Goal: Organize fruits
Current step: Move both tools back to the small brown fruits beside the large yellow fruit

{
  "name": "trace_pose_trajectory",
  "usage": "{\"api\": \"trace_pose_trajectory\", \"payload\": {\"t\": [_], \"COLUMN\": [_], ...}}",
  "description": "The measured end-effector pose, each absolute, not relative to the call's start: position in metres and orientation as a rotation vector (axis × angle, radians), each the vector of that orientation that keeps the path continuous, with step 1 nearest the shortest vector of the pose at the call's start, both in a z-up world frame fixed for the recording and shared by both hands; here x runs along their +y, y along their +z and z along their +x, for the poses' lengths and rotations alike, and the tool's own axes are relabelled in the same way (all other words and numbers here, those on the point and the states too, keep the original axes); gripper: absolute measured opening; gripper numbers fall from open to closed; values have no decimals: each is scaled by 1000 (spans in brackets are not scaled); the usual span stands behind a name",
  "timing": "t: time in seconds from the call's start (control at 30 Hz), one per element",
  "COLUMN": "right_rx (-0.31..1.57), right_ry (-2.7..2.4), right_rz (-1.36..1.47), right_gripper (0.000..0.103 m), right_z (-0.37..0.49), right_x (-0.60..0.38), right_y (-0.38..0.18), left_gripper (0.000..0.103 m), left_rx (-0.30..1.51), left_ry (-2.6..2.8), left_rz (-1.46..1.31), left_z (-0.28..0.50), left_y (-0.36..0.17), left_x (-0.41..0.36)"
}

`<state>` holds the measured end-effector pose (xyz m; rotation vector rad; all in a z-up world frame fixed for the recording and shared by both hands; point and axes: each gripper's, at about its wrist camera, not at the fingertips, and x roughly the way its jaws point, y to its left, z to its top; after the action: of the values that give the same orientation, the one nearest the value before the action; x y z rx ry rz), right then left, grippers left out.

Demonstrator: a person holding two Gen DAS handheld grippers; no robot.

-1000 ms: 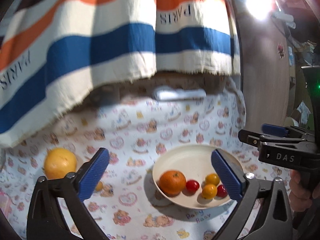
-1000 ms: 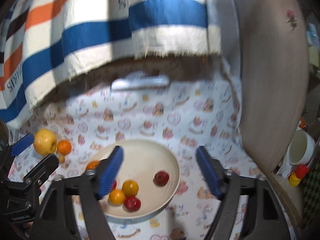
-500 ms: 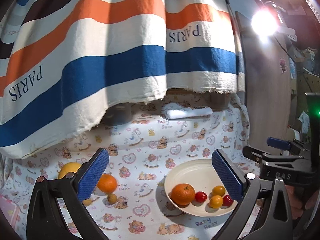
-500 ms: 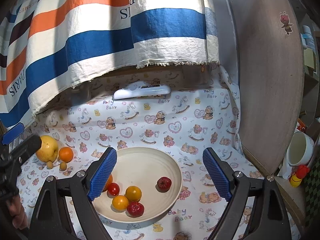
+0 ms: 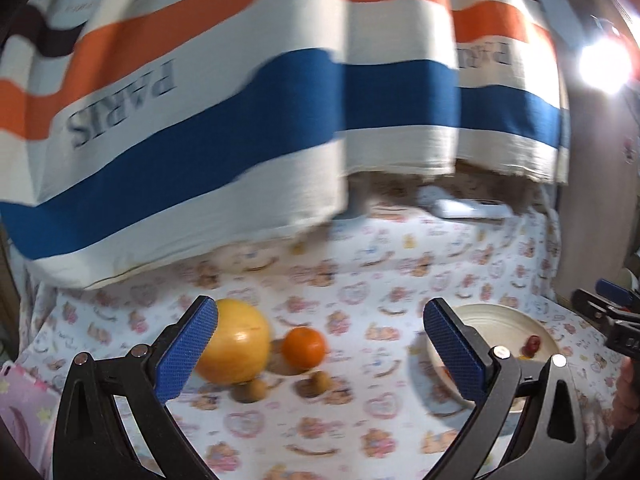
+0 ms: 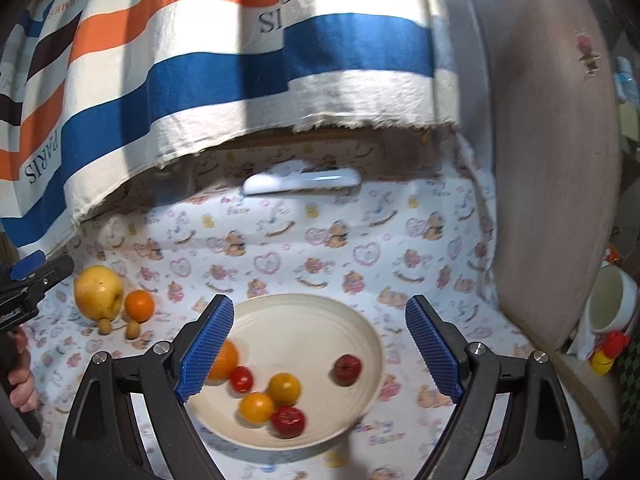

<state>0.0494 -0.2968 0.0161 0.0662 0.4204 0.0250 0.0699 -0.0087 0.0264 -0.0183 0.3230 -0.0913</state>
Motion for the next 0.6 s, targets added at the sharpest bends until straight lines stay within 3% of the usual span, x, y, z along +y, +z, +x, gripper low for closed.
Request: {"api": "trace_pose_trajectory", "payload": {"t": [0.27, 0.33, 0.6], "right_rx": [408, 388, 367], "right_ry": [79, 92, 129], "right_rz": [6, 13, 75], "right_gripper": [89, 89, 89], "right_z": [67, 73, 109], "right_x": [-234, -214, -146], "right_y": [47, 54, 61], "left_gripper": [101, 96, 95], "left_rx": [446, 515, 463], "left_ry": [-53, -24, 41], "left_rz": [-137, -162, -152], "left_z": [95, 105, 89], "left_y": [10, 10, 18], "left_x": [44, 52, 79]}}
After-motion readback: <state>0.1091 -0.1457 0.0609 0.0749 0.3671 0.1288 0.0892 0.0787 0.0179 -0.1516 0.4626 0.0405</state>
